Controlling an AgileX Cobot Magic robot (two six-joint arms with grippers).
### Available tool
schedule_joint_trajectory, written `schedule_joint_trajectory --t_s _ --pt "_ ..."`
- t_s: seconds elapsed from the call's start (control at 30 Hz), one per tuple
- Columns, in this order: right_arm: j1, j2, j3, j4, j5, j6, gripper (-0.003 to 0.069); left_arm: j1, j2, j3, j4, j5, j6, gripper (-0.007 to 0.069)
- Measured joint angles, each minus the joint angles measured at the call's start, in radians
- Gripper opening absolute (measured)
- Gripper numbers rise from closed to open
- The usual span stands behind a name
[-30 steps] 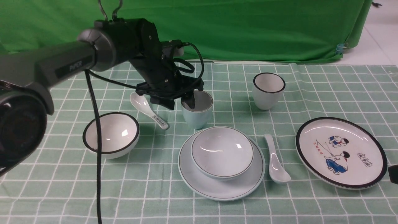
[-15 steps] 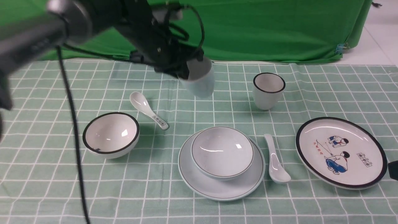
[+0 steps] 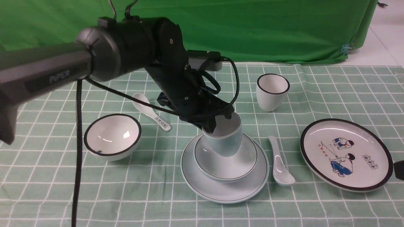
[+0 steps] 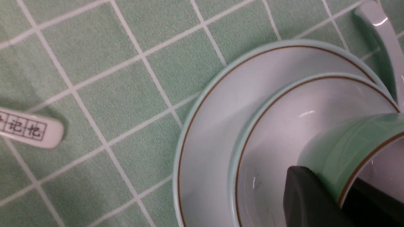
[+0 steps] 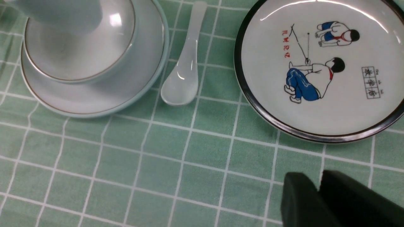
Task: Place the bowls on the plates on the blue tablecloth, put the cups on the bowls, and place the spoons in the cups.
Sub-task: 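Place the cup upside down onto the bowl on the plate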
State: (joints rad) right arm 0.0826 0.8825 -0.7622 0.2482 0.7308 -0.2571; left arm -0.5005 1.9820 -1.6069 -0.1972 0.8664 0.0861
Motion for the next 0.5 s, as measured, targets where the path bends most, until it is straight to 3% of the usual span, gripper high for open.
schedule_joint_trajectory --t_s 0.5 --pt "0.0 0.0 0.0 0.0 0.0 0.0 0.0144 0.0 0.058 0.006 -0.025 0.0 0.004 0.0042"
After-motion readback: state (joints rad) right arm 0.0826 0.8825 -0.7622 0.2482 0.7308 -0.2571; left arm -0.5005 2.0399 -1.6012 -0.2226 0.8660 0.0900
